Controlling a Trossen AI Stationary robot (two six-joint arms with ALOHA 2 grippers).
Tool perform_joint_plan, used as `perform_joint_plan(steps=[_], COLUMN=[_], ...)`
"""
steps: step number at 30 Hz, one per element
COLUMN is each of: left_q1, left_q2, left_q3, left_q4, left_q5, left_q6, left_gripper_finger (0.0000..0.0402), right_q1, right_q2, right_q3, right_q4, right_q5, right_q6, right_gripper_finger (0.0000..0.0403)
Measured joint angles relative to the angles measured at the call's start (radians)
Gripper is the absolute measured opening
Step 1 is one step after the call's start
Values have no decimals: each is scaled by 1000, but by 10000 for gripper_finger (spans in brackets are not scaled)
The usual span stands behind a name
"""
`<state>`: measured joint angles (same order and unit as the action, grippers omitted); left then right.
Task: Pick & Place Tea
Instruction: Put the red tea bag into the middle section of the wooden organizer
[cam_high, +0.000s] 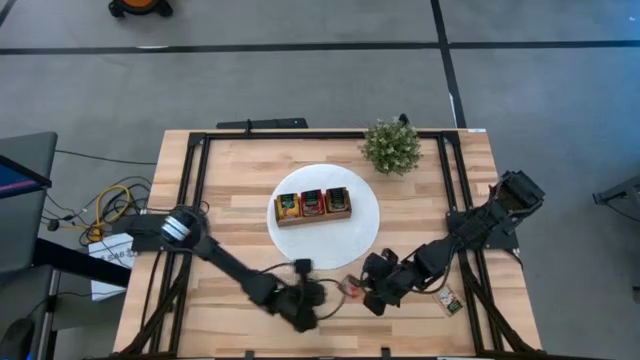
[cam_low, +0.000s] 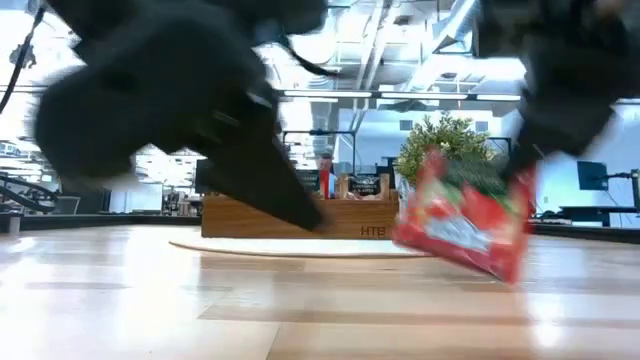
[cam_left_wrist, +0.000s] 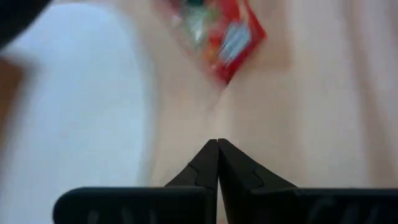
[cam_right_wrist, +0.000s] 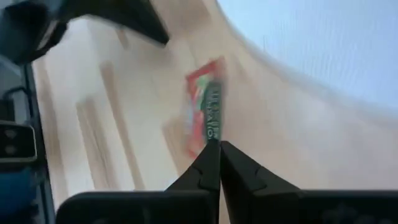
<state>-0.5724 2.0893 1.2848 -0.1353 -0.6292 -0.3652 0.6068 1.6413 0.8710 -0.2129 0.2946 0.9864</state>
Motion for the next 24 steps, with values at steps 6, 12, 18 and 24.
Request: perform_joint_plan(steps=[6,12,18,24], left_q1=[-123,-241,-305,-305], left_q2=[-145,-240,-251,-250], left_q3=[-85,-175,-221,-249], left_q4=[-456,-683,-731,-733], left_q5=[-244,-290,-333,-336], left_q6=[-397,-788,-956,-972], left_gripper_finger=[0,0,0,0], right_q1=[-70,-243,-403,-475], right_q2=[-2,-2,20,73], right_q3=[187,277,287,283], right_q4=[-69,-70,-73,-38], right_q5=[191,225,173,106], right_q6=[-329,-712,-1011,-1176], right_gripper_finger=[0,0,0,0])
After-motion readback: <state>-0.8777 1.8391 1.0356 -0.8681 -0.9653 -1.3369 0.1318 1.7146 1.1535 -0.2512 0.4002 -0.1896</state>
